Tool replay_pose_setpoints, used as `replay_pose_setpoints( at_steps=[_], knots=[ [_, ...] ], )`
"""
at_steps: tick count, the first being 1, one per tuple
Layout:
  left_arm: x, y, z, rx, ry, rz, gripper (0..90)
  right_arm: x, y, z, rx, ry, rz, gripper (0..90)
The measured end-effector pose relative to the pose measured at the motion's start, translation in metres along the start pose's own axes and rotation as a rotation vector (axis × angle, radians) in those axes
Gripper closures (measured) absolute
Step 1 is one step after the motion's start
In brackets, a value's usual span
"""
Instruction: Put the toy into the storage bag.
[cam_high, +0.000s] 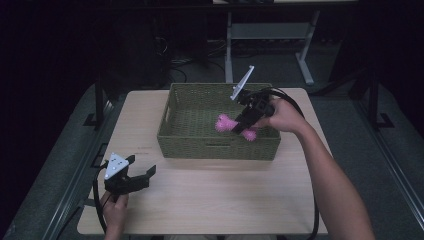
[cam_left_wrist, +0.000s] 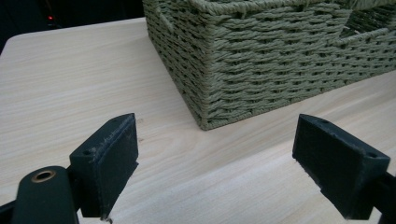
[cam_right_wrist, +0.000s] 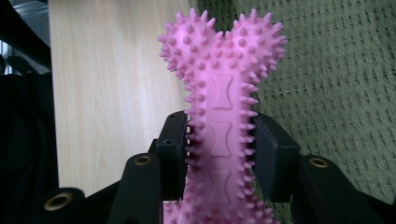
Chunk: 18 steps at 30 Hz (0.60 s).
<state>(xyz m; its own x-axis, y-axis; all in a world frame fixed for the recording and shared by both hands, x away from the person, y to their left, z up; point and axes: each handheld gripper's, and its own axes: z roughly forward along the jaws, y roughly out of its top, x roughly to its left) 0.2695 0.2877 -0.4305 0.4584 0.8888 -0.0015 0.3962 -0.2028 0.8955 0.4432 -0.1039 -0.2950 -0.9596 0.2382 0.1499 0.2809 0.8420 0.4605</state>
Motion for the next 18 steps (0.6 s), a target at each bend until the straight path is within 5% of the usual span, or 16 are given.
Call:
replay_pose_setpoints(
  at_steps=[18],
  knots=[
    [0.0,0.0,0.0,0.0,0.0,-0.003,13.8,-0.037,0.0,0.012,-0.008,0.007,0.066,57.9]
  ],
)
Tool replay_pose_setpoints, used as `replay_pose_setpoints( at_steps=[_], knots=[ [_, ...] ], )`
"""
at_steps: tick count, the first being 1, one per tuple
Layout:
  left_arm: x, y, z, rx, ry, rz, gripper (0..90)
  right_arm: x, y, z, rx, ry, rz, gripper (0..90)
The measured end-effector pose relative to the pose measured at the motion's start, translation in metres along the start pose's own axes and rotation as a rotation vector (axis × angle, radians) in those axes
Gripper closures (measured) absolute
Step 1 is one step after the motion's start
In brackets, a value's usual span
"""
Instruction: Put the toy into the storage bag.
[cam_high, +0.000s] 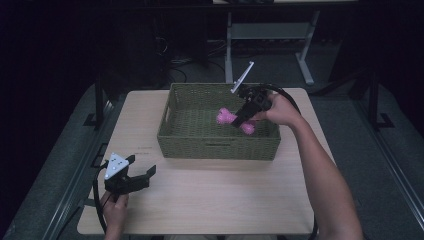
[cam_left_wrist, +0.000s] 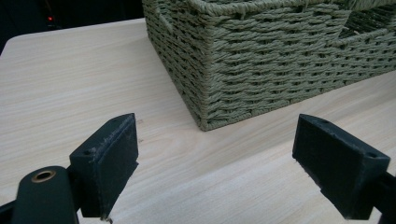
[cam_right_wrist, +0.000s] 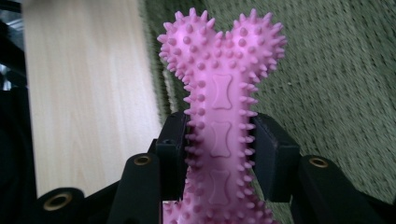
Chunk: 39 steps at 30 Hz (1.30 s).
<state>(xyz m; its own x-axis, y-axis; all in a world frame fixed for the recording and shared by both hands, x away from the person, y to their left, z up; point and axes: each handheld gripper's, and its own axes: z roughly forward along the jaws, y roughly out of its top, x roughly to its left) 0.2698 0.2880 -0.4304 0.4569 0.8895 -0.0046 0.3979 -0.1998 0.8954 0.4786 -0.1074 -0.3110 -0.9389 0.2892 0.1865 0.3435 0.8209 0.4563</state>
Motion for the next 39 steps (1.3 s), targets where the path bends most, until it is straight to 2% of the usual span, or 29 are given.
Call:
replay_pose_setpoints(
  at_steps=[9,15,21,26,30,33,39],
  knots=[
    [0.0,0.0,0.0,-0.001,0.003,-0.002,13.9,-0.011,-0.004,0.008,0.017,0.0,0.029,57.9],
    [0.0,0.0,0.0,0.002,0.006,0.0,13.9,-0.02,-0.005,0.021,0.031,0.011,0.037,57.9],
    [-0.001,0.001,0.002,0.007,0.01,0.001,13.9,-0.024,-0.005,0.03,0.049,0.021,0.037,57.8],
    [-0.001,0.001,0.002,0.008,0.008,0.006,13.8,-0.026,-0.009,0.035,0.043,0.029,0.049,57.8],
    [0.0,0.001,0.0,0.002,0.016,0.004,13.9,-0.027,-0.014,0.041,0.066,0.026,0.059,57.8],
    [0.002,0.001,-0.001,-0.002,0.005,-0.011,13.8,-0.026,-0.014,0.044,0.079,0.028,0.059,57.8],
    [-0.001,0.001,0.0,0.002,0.003,0.002,13.8,-0.028,-0.013,0.052,0.093,0.03,0.067,57.7]
  ],
)
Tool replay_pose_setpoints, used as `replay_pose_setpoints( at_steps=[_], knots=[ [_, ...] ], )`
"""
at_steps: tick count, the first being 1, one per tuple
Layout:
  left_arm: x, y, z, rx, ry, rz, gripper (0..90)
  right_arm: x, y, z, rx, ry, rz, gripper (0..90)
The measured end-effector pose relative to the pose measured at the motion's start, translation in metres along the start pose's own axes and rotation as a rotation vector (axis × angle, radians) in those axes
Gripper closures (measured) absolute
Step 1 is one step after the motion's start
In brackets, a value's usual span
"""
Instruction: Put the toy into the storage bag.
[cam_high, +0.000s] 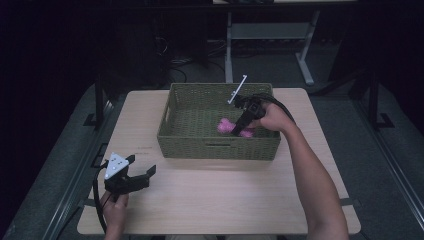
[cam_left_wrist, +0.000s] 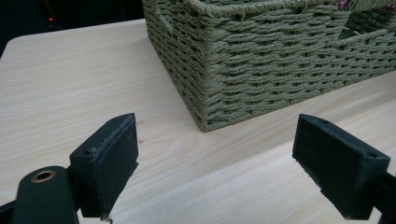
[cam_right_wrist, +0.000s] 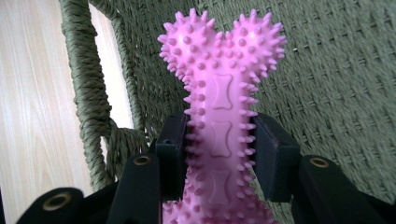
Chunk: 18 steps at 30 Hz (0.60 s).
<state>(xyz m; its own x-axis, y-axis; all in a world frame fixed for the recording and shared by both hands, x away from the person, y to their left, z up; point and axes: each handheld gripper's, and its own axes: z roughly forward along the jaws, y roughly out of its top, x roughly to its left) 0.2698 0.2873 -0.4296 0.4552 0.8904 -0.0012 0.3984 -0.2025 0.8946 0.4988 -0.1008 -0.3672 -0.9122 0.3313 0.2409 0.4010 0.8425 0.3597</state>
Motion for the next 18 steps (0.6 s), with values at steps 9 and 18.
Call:
replay_pose_setpoints(
  at_steps=[9,18],
  knots=[
    [0.0009,-0.0001,-0.0005,-0.004,0.001,-0.004,13.9,-0.0041,-0.0033,0.009,0.011,0.012,0.017,57.5],
    [0.0003,0.0,0.0001,-0.002,0.001,-0.002,13.9,-0.0066,-0.0044,0.0108,0.003,0.006,0.032,57.5]
  ],
)
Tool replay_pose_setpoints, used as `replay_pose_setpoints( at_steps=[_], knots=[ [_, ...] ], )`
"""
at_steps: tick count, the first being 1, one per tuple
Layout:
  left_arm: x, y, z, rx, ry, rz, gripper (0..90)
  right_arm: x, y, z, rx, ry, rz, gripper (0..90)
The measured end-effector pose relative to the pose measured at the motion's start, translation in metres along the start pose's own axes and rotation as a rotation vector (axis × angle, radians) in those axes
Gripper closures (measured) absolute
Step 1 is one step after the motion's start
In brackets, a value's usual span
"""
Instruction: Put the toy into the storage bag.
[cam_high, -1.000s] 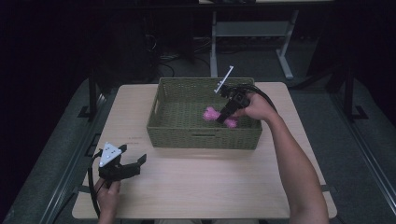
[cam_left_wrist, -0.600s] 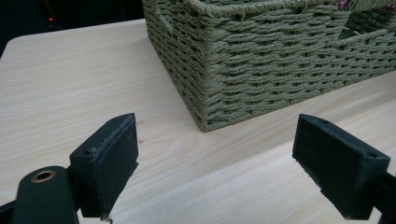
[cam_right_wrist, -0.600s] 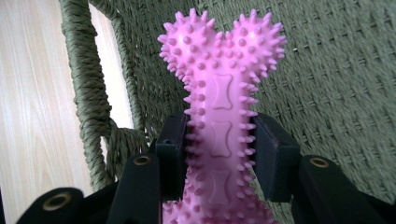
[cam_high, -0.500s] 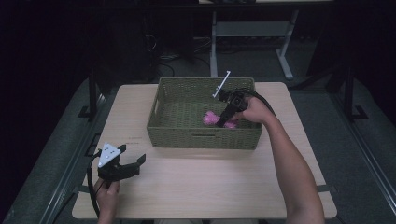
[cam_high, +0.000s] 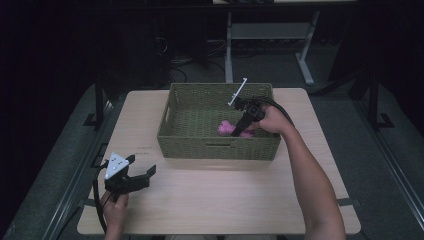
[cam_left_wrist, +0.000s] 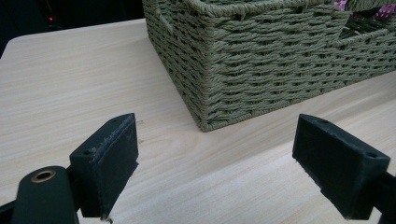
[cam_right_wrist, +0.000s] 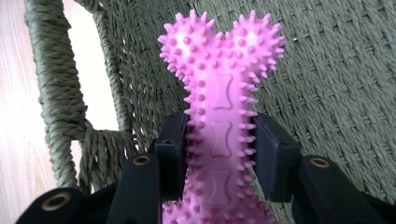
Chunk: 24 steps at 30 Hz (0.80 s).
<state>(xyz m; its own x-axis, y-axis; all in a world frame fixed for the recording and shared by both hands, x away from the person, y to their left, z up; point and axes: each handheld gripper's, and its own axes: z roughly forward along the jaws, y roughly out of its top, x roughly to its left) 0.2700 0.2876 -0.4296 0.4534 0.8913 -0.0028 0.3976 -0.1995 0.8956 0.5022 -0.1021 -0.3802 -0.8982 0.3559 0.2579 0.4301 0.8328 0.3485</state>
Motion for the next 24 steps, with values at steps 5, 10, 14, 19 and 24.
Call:
replay_pose_setpoints(
  at_steps=[5,10,14,19,24],
  knots=[
    [0.001,0.0,0.0,-0.003,-0.001,-0.006,13.8,-0.002,0.0,0.001,-0.003,0.002,0.008,56.8],
    [0.001,0.0,-0.001,-0.004,0.0,-0.005,13.9,-0.003,0.0,-0.001,-0.031,0.0,0.027,52.2],
    [0.001,0.0,0.0,-0.004,0.0,-0.003,13.9,-0.002,-0.003,-0.004,-0.037,-0.009,0.033,49.8],
    [0.001,0.0,0.0,-0.002,0.0,-0.005,13.8,0.001,-0.005,-0.012,-0.06,-0.022,0.036,48.1],
    [0.0,0.0,-0.001,-0.002,-0.001,-0.003,13.8,0.006,-0.005,-0.018,-0.063,-0.037,0.025,47.6]
  ],
)
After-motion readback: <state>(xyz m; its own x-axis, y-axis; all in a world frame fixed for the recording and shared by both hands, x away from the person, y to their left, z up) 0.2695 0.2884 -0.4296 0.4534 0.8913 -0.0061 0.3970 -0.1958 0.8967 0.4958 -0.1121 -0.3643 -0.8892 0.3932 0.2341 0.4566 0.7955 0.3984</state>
